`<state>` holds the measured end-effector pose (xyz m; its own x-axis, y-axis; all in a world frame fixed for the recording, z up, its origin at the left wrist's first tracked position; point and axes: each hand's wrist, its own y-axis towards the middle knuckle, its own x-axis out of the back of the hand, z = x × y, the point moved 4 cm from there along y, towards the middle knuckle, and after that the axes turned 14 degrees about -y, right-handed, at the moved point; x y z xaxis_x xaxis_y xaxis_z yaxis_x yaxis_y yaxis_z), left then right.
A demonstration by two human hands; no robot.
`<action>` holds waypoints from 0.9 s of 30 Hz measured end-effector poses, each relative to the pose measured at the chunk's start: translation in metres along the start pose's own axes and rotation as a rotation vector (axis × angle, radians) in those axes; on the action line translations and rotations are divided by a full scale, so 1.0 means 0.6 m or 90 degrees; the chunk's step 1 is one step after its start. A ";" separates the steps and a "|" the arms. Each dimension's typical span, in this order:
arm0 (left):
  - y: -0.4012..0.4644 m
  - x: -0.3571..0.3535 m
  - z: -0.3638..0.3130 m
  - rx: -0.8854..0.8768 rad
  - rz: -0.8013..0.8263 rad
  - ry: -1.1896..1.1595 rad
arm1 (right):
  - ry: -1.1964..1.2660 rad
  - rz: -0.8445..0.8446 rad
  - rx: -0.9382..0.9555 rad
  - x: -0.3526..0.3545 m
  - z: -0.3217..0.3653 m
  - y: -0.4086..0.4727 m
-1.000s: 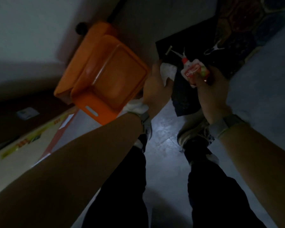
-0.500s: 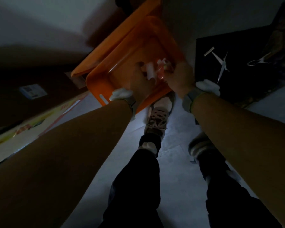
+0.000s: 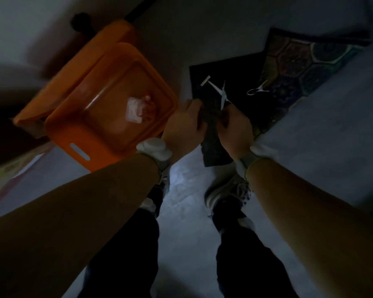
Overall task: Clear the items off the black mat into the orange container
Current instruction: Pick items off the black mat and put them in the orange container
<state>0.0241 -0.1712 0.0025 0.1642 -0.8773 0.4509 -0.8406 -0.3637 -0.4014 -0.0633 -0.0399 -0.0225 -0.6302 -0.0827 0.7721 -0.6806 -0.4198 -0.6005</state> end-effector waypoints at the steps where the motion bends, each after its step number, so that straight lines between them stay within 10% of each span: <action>1: 0.012 -0.027 -0.003 0.004 0.015 0.006 | -0.023 -0.007 -0.018 0.001 -0.036 0.011; 13: 0.118 -0.307 0.022 0.114 0.015 -0.035 | -0.233 -0.129 0.009 0.001 -0.251 0.188; 27: 0.136 -0.377 0.000 0.153 -0.046 -0.053 | -0.119 0.061 -0.036 -0.023 -0.278 0.214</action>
<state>-0.0816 -0.0024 -0.1323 0.2696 -0.8652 0.4229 -0.6800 -0.4820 -0.5525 -0.2044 0.0579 -0.1447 -0.6161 -0.2876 0.7333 -0.6442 -0.3517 -0.6792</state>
